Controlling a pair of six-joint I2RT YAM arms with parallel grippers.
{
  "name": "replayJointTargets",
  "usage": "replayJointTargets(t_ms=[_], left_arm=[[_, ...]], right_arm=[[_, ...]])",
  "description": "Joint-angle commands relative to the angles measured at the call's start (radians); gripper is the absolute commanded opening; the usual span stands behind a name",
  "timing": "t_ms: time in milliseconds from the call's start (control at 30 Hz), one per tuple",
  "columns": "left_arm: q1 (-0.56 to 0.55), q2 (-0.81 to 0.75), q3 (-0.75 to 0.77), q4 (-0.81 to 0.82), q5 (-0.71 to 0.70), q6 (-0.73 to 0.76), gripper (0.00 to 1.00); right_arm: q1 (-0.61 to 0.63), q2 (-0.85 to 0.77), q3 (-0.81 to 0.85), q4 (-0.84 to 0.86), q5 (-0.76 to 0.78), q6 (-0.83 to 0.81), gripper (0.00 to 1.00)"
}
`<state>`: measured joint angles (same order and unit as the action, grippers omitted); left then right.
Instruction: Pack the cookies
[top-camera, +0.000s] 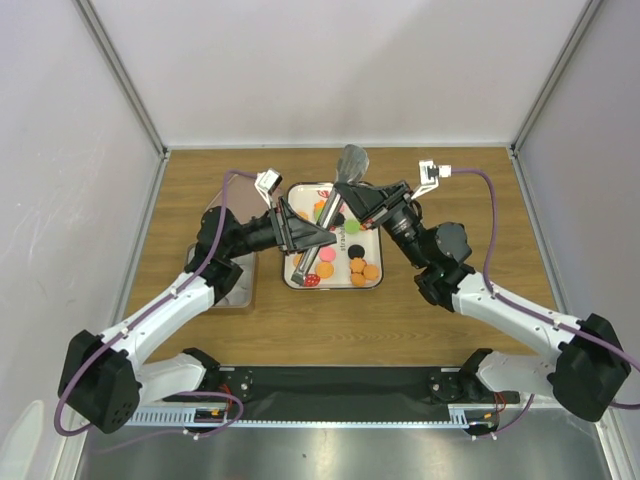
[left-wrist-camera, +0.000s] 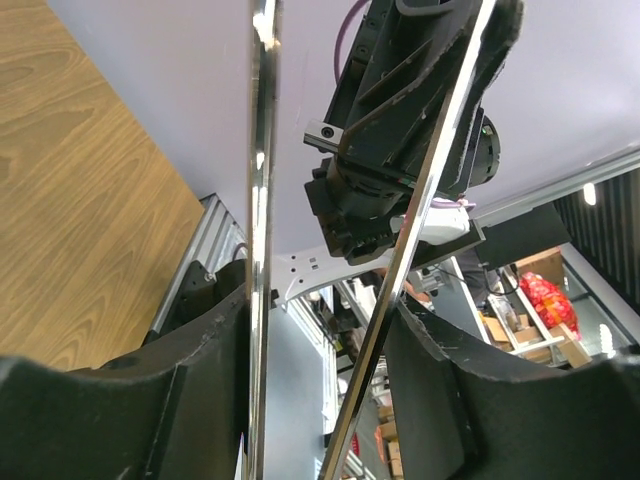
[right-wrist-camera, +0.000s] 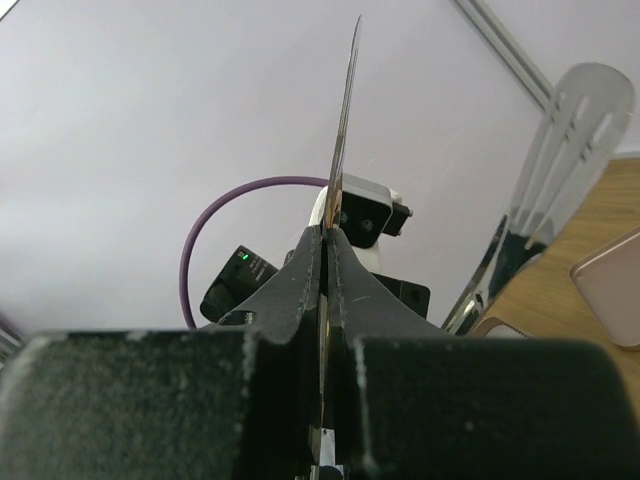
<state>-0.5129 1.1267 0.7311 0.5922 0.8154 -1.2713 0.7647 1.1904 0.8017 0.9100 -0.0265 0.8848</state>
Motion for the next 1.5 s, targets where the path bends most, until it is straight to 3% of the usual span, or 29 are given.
replayJointTargets(t_ms=[0,633,933,1467], left_arm=[[0.011,-0.038,0.022,-0.034,-0.016,0.052,0.56],[0.011,-0.036,0.031,-0.114,-0.018,0.121,0.61],[0.011,-0.035,0.037,-0.115,-0.016,0.124,0.65],[0.022,-0.021,0.053,-0.095,-0.018,0.102,0.68]], right_arm=[[0.001,-0.064,-0.015,0.044,0.088,-0.047,0.00],[-0.004,-0.063,-0.033,0.055,0.241,0.094,0.00],[-0.005,0.015,-0.013,0.138,0.180,0.197,0.00],[0.027,0.067,0.007,0.205,0.120,0.192,0.00]])
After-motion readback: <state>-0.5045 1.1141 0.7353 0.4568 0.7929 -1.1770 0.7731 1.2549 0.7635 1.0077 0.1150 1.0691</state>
